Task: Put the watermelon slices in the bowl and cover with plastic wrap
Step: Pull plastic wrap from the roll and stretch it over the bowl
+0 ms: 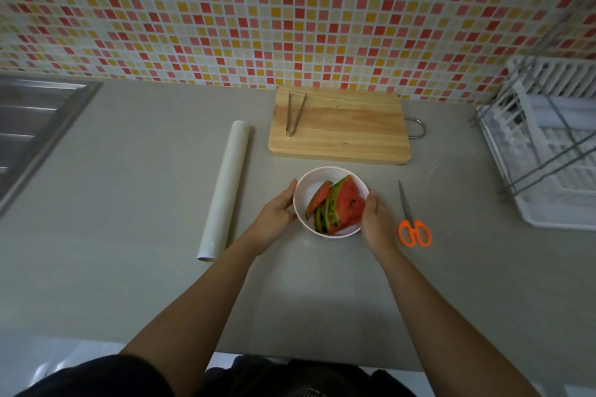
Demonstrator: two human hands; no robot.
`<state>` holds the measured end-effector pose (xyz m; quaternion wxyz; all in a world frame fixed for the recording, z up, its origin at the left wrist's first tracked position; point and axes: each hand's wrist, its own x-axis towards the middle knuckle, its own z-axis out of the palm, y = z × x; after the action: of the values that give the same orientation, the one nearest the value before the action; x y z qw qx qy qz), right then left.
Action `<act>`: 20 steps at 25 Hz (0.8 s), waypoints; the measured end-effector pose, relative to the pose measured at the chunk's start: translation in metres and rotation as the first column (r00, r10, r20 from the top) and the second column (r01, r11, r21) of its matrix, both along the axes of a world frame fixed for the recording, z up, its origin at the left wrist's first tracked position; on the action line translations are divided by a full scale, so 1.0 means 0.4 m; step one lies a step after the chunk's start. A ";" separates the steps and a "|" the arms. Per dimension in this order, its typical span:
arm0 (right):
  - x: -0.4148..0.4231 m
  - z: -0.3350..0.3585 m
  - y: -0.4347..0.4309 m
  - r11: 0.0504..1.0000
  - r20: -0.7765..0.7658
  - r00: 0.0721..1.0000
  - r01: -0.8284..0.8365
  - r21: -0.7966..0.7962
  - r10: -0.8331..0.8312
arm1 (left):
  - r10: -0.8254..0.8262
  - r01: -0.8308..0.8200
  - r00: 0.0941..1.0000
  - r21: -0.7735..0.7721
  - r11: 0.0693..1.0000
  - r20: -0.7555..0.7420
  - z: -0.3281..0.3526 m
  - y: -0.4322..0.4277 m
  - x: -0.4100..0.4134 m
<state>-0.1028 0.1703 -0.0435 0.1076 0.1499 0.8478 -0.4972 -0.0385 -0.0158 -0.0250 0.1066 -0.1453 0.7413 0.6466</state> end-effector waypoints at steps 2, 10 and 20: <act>0.001 -0.003 0.001 1.000 -0.019 1.000 -0.005 0.011 0.005 | 0.025 -0.024 1.000 -0.082 0.996 0.016 -0.015 -0.002 -0.005; -0.002 -0.007 0.008 0.996 -0.052 0.997 -0.057 0.074 0.061 | 0.229 -0.262 0.964 -0.339 0.903 -0.135 -0.016 -0.016 -0.009; -0.005 -0.010 0.008 0.988 -0.087 0.992 -0.078 0.134 0.090 | 0.448 -0.548 0.835 -0.543 0.636 -0.319 0.081 -0.130 -0.044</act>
<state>-0.1047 0.1734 -0.0477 0.0792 0.0974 0.8881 -0.4421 -0.0560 -0.0677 0.0075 -0.1872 -0.3205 0.8462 0.3822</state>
